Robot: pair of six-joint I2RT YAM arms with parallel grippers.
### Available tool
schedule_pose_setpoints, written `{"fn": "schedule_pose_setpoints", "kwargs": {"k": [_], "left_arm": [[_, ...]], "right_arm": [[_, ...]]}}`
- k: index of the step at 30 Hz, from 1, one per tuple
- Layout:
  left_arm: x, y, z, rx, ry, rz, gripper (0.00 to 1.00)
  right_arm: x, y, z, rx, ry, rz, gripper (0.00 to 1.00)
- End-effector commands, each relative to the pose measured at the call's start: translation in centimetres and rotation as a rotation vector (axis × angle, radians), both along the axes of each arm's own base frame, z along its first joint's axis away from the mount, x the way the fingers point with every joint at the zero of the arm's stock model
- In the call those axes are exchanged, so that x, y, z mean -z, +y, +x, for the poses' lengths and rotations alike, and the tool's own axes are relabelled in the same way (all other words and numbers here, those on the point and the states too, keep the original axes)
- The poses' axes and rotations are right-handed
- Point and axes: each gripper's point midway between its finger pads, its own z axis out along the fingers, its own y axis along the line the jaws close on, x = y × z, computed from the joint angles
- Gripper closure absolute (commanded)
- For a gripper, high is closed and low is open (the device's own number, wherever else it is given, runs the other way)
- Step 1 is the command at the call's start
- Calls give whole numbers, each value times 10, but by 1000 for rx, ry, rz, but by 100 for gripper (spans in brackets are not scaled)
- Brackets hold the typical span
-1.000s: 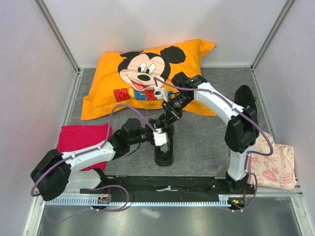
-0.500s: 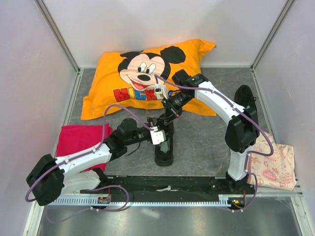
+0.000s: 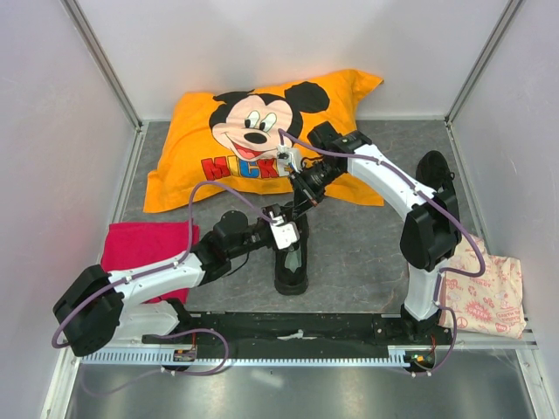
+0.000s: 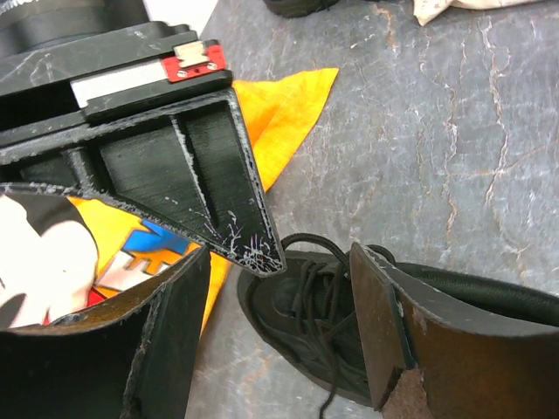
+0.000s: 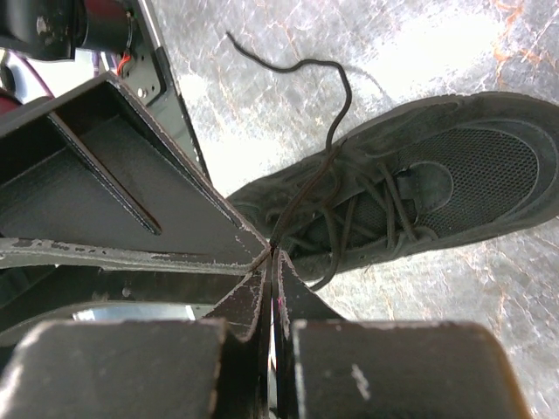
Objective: Tie the shoes
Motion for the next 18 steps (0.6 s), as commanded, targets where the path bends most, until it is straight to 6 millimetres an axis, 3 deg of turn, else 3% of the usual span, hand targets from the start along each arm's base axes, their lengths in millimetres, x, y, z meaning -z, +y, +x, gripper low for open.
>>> {"fn": "schedule_pose_setpoints", "kwargs": {"k": [1, 11, 18], "left_arm": [[2, -6, -7, -36, 137, -63, 28], [13, 3, 1, -132, 199, -72, 30], [3, 4, 4, -148, 184, -91, 36]], "right_arm": [[-39, 19, -3, 12, -58, 149, 100], [-41, 18, -7, 33, -62, 167, 100], [-43, 16, -11, 41, -58, 176, 100]]}}
